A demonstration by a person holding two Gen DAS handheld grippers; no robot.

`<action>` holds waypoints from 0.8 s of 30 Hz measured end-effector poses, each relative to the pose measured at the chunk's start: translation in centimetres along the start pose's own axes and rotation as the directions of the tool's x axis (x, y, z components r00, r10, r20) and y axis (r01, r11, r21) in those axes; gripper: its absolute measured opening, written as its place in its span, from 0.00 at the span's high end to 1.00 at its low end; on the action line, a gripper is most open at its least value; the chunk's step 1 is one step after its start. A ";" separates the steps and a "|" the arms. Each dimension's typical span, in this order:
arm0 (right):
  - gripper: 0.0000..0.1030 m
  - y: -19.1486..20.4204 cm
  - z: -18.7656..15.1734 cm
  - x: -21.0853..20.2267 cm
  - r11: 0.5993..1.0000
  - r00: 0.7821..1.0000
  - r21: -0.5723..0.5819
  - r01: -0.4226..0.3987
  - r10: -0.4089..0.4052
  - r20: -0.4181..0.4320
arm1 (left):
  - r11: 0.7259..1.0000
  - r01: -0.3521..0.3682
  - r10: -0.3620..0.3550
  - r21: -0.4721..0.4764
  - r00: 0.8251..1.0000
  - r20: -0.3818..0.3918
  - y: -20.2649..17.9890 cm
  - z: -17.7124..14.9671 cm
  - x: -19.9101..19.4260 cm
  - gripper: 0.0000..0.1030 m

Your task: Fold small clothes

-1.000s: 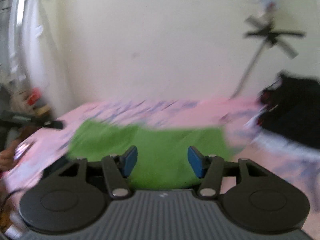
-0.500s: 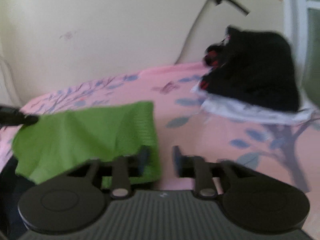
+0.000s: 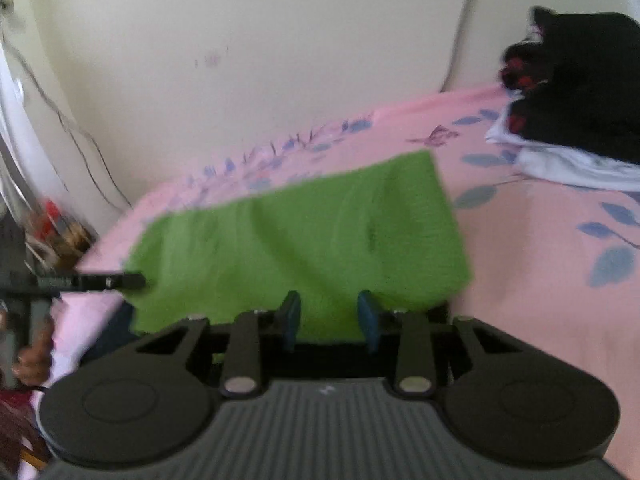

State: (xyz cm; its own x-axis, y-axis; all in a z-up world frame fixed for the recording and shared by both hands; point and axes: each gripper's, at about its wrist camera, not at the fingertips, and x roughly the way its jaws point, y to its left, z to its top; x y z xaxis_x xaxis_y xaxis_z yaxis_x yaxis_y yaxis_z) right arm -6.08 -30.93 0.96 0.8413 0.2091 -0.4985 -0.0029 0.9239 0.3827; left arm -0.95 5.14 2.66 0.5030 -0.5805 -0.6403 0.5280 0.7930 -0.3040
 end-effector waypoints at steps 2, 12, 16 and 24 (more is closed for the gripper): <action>0.70 -0.6 -0.1 -3.7 0.999 0.997 -0.020 -0.040 0.041 0.068 | 0.999 -0.006 0.006 0.039 1.000 0.013 -0.1 -0.9 -2.4 0.57; 0.56 -5.3 -2.3 -17.4 0.993 0.963 0.119 -0.009 -0.024 0.269 | 0.903 0.073 -0.081 0.424 0.997 0.002 -4.8 -6.7 -7.9 0.29; 0.56 -5.2 -3.8 -18.8 0.990 0.963 0.139 0.020 -0.056 0.263 | 0.838 0.196 -0.156 0.509 0.980 -0.121 -5.5 -7.9 -6.5 0.19; 0.56 -3.4 -6.8 -17.1 0.990 0.981 0.141 0.003 -0.030 0.192 | 0.751 0.235 -0.115 0.617 0.967 -0.229 -6.2 -9.6 -5.5 0.70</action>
State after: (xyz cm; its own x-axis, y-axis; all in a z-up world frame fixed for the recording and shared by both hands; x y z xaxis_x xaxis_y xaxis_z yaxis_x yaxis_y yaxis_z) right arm -24.13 -35.49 2.91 0.9289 0.1160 -0.3516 0.0758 0.8699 0.4874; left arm -13.63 5.18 1.31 0.2690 -0.6098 -0.7455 0.9371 0.3444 0.0565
